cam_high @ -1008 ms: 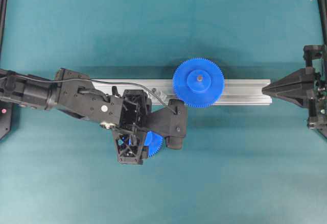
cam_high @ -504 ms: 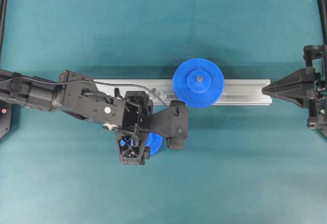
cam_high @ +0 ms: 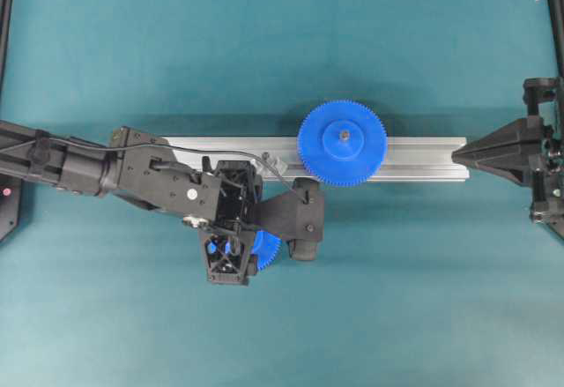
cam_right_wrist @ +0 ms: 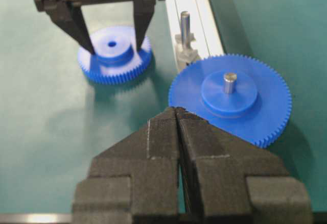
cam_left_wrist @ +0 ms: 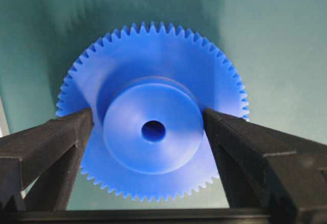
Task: Find the location of the shaft and insert the small gear.
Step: 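Close the left gripper on the small blue gear's hub, then lift the small gear and carry it toward the empty rail shaft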
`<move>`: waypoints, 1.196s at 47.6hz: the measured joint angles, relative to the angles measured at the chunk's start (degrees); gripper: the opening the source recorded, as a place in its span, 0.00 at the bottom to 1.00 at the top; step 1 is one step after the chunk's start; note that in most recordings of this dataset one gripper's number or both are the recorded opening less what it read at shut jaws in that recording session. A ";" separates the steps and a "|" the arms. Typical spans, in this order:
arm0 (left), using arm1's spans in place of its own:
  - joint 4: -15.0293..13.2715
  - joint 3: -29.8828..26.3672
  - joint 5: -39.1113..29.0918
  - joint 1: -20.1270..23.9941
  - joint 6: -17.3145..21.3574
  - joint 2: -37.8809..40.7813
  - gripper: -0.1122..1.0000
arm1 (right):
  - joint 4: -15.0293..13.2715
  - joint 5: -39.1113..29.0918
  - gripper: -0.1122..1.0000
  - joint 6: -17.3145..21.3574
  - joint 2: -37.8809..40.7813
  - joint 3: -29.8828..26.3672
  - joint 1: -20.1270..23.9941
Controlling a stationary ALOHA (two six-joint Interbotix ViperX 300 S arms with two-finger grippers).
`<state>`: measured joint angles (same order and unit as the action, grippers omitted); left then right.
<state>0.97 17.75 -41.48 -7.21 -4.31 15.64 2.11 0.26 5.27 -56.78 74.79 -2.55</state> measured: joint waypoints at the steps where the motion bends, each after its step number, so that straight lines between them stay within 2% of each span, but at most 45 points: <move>1: 0.00 0.00 0.09 0.00 -0.09 0.00 0.92 | 0.00 0.00 0.11 0.00 -0.09 0.00 0.00; 18: 0.09 0.44 0.97 0.00 -0.26 0.00 0.90 | -0.09 0.00 0.11 0.00 0.00 0.00 0.00; 21: 0.00 0.44 0.97 0.00 -0.18 -0.09 0.86 | -0.09 0.00 0.11 0.00 -0.09 0.00 0.00; 27: 0.09 0.35 0.88 -0.18 0.00 -0.09 0.67 | -0.09 0.00 0.11 0.00 -0.09 0.00 0.00; 28: 0.09 0.35 0.88 -0.26 0.00 0.00 0.67 | -0.09 0.00 0.11 0.00 -0.09 0.00 0.00; 57: 0.09 0.00 0.70 -0.26 0.79 -0.09 0.67 | -0.09 0.00 0.11 0.00 0.00 0.00 0.00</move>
<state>1.05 17.75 -40.78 -7.47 -3.52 15.56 2.02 0.26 5.27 -56.78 74.79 -2.55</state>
